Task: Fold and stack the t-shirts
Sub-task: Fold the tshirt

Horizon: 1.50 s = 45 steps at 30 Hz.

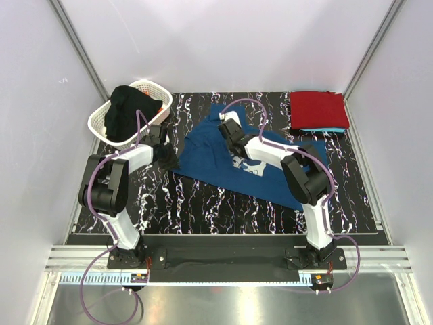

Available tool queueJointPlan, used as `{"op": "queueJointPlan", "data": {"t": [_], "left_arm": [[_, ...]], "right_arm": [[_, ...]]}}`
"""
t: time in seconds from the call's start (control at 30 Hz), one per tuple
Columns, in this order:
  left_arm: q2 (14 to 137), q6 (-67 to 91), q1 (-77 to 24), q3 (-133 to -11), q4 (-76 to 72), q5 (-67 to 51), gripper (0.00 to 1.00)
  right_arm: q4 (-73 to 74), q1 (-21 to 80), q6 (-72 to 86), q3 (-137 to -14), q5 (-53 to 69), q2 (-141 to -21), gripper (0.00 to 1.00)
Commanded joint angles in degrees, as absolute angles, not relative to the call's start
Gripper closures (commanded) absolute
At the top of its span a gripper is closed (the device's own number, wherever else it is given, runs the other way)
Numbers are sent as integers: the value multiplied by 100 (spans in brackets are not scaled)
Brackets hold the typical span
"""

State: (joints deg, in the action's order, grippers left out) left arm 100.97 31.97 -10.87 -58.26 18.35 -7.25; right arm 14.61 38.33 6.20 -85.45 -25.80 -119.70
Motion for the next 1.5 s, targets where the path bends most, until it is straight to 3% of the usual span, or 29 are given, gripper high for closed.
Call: {"op": "queueJointPlan", "data": {"t": [0.0,0.47,0.7,0.87,1.1,1.47], "left_arm": [[10037,3041,-1072,-5766,2039,-237,83],[10063,3006,-1072,-5774,2135,-97,83],[9836,3067,-1072,-5643,2206,-35,83],[9686,3111,-1072,-5493,2224,-35,83],[9343,3129,-1081,-5274,2276,-9,82],[8719,2945,-1151,-5668,2373,-210,73]], "right_arm": [[1248,3639,896,-8447,-2839,-11523,100],[1037,3287,843,-8411,-2672,-11681,100],[1116,3296,2001,-7797,-2408,-11233,96],[1151,3287,2460,-7690,-2355,-11127,77],[1213,3296,2522,-8032,-1725,-10907,64],[2371,3287,3075,-8543,-941,-11013,74]]}}
